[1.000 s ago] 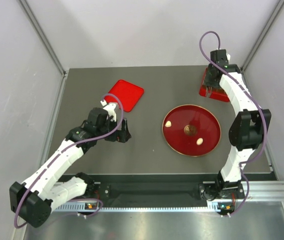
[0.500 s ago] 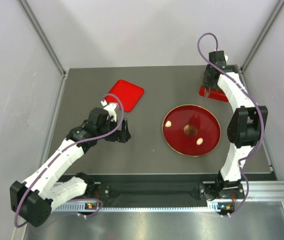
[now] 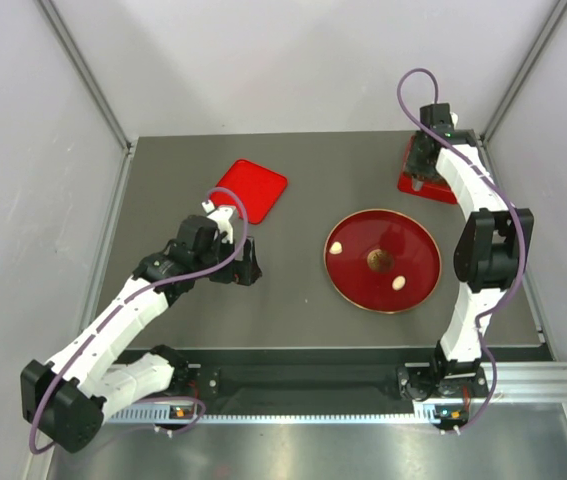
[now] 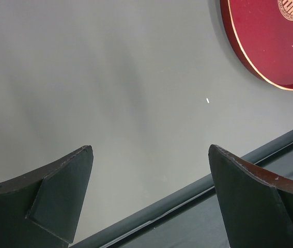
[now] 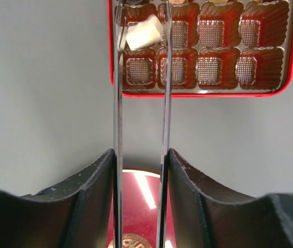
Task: Pack the chocolate
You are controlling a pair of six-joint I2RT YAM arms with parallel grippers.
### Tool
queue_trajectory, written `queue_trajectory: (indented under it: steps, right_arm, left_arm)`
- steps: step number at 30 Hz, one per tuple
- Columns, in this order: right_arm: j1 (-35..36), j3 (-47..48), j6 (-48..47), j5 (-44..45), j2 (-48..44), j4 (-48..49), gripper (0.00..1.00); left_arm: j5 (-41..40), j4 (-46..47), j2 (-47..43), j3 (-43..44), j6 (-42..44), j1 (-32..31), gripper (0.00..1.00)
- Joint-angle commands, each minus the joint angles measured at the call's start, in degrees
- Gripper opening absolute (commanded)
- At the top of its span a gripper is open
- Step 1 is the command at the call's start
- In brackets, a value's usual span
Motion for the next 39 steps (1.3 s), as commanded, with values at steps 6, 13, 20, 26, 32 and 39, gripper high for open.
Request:
queue_trajectory:
  steps: [6,13,20,26,32,39]
  right_arm:
    - [-0.9,2.3,-1.6,0.2,-1.4,3.5,0.45]
    - [-0.3,2.2,-0.5,-0.3,-6.4,-0.5,0.45]
    - [2.1,-12.7,2.5,-2.6,-18.3,-4.8,0.44]
    - [5.8,-28.8,6.1,-4.7,-31.5,-6.9,0.44]
    - [13.8,-40.8,12.2,-3.4,-41.5,-10.5,0.44]
    - [19.0,-48.0,19.4,-1.7,-50.2,-12.9,0.44]
  left_arm:
    - [-0.6,0.6,0.0,0.2,0.1,-0.3,0.99]
    - [-0.5,0.7,-0.1,0.2,0.1,-0.3,0.99]
    - [-0.3,0.7,-0.3,0.3,0.2,-0.3,0.99]
    - [-0.3,0.8,-1.2,0.2,0.1,-0.4,0.99]
    - [0.6,0.8,-1.4,0.2,0.2,-0.4,0.99]
    - [1.2,1.3,-2.2,-0.1,0.2,-0.4,0.99]
